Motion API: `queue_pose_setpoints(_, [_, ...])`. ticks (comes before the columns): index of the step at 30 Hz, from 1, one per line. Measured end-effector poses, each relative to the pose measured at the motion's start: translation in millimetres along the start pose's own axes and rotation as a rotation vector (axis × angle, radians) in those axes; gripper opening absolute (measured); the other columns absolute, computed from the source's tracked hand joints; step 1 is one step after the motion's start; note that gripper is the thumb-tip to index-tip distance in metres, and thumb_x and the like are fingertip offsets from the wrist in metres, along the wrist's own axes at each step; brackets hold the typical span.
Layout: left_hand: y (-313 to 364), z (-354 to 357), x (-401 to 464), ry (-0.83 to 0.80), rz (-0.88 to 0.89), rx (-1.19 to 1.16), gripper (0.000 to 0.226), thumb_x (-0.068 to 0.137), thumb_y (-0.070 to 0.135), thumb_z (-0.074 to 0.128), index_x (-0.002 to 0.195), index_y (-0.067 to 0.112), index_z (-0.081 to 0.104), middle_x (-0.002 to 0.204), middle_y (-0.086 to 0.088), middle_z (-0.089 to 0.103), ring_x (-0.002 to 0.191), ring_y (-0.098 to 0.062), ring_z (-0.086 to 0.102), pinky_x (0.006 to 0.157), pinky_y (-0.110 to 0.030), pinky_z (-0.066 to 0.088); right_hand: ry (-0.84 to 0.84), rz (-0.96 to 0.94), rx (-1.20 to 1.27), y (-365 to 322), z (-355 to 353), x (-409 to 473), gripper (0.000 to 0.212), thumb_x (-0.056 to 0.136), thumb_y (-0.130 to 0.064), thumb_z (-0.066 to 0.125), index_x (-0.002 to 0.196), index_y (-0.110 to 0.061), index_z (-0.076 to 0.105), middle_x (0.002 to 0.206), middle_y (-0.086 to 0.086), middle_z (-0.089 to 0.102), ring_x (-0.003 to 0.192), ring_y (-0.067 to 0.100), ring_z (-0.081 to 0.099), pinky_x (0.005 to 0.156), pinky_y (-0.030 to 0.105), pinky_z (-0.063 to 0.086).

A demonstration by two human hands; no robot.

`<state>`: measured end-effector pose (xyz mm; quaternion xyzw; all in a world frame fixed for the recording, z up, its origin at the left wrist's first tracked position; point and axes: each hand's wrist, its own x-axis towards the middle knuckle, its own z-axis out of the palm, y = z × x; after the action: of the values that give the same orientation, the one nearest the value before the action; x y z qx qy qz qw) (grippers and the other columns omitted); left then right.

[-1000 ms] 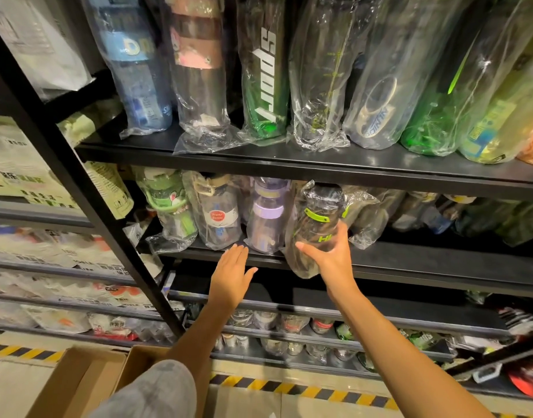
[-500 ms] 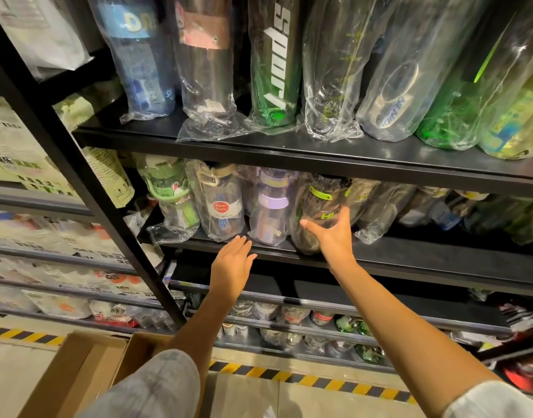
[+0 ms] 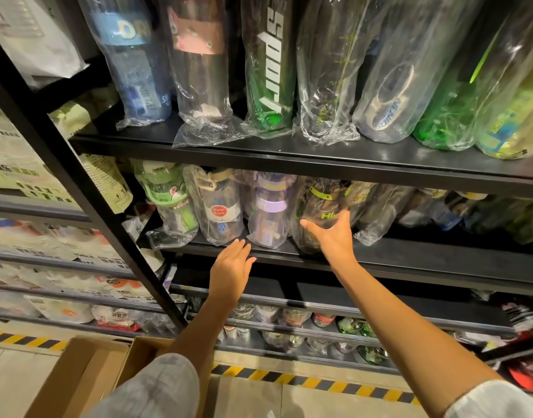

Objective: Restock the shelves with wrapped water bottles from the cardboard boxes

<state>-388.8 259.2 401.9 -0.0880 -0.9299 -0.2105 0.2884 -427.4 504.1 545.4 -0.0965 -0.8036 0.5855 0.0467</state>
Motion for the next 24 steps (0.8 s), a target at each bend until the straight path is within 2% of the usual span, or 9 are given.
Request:
queue_pose_setpoints(3, [-0.9, -0.1, 0.7, 0.007, -0.011, -0.011, 0.035, 0.085, 0.015, 0.086, 0.115, 0.0, 0.077, 0.119, -0.016, 0.075, 0.115, -0.03, 0.071, 0.104, -0.04, 0.055, -0.005, -0.018, -0.05, -0.8, -4.3, -1.1, 0.068, 0.076, -0.039, 0.093, 0.116, -0.021, 0.041, 0.112, -0.007, 0.054, 0.109, 0.018, 0.056, 0.096, 0.035, 0.048])
queue_pose_setpoints(5, [-1.7, -0.3, -1.4, 0.012, -0.002, -0.019, 0.033, 0.091, 0.021, 0.078, 0.116, -0.001, 0.076, 0.121, -0.017, 0.074, 0.116, -0.03, 0.071, 0.104, -0.041, 0.055, -0.006, -0.038, -0.091, 1.5, -7.2, -1.9, 0.068, 0.073, -0.045, 0.093, 0.112, -0.019, 0.044, 0.114, 0.002, 0.056, 0.107, 0.022, 0.058, 0.092, 0.038, 0.051])
queue_pose_setpoints(8, [4.9, -10.0, 1.2, -0.119, -0.021, 0.006, 0.046, 0.098, 0.034, 0.064, 0.126, -0.002, 0.071, 0.131, -0.018, 0.069, 0.127, -0.032, 0.064, 0.112, -0.045, 0.049, -0.007, -0.072, -0.145, 3.1, -13.4, -8.2, 0.071, 0.074, -0.052, 0.09, 0.117, -0.018, 0.046, 0.123, 0.006, 0.055, 0.114, 0.026, 0.056, 0.093, 0.04, 0.051])
queue_pose_setpoints(11, [22.9, -33.5, 12.0, -0.416, -0.137, 0.078, 0.063, 0.106, 0.045, 0.052, 0.155, 0.007, 0.044, 0.163, -0.011, 0.038, 0.154, -0.025, 0.031, 0.127, -0.034, 0.017, 0.01, -0.124, -0.24, 3.2, -25.6, -22.1, 0.089, 0.082, -0.062, 0.079, 0.149, -0.019, 0.039, 0.15, 0.005, 0.047, 0.139, 0.025, 0.046, 0.112, 0.047, 0.045])
queue_pose_setpoints(12, [27.4, -39.8, 14.2, -0.472, -0.163, 0.086, 0.065, 0.107, 0.048, 0.046, 0.16, 0.012, 0.035, 0.168, -0.007, 0.028, 0.158, -0.022, 0.02, 0.127, -0.033, 0.013, 0.024, -0.139, -0.285, 3.0, -31.2, -28.3, 0.092, 0.086, -0.065, 0.073, 0.156, -0.019, 0.034, 0.157, 0.005, 0.043, 0.144, 0.025, 0.04, 0.114, 0.046, 0.042])
queue_pose_setpoints(14, [36.3, -54.9, 16.1, -0.528, -0.201, 0.096, 0.065, 0.108, 0.049, 0.042, 0.163, 0.016, 0.028, 0.171, -0.003, 0.022, 0.159, -0.019, 0.013, 0.127, -0.033, 0.014, 0.061, -0.196, -0.371, 2.6, -43.0, -41.2, 0.084, 0.094, -0.067, 0.059, 0.159, -0.019, 0.034, 0.16, 0.002, 0.041, 0.148, 0.024, 0.036, 0.113, 0.046, 0.04])
queue_pose_setpoints(18, [58.7, -91.5, 10.3, -0.481, -0.197, 0.142, 0.062, 0.109, 0.048, 0.042, 0.161, 0.015, 0.033, 0.168, -0.005, 0.028, 0.157, -0.022, 0.021, 0.127, -0.036, 0.021, 0.069, -0.357, -0.547, -1.6, -62.9, -63.9, 0.065, 0.101, -0.062, 0.048, 0.147, -0.016, 0.052, 0.144, 0.003, 0.057, 0.136, 0.025, 0.049, 0.104, 0.046, 0.049])
queue_pose_setpoints(21, [70.5, -122.4, 4.2, -0.398, -0.179, 0.198, 0.06, 0.108, 0.049, 0.042, 0.157, 0.014, 0.042, 0.16, -0.007, 0.041, 0.149, -0.025, 0.035, 0.122, -0.037, 0.03, 0.029, -0.493, -0.636, -14.2, -67.4, -78.8, 0.062, 0.101, -0.06, 0.044, 0.14, -0.014, 0.06, 0.134, 0.004, 0.065, 0.13, 0.025, 0.052, 0.102, 0.044, 0.05])
queue_pose_setpoints(24, [78.5, -156.3, -0.1, -0.33, -0.176, 0.226, 0.057, 0.108, 0.05, 0.042, 0.153, 0.015, 0.047, 0.151, -0.005, 0.049, 0.142, -0.026, 0.043, 0.117, -0.039, 0.037, -0.021, -0.598, -0.612, -38.8, -60.4, -95.1, 0.06, 0.1, -0.06, 0.044, 0.138, -0.018, 0.062, 0.131, 0.0, 0.067, 0.128, 0.024, 0.055, 0.1, 0.043, 0.051])
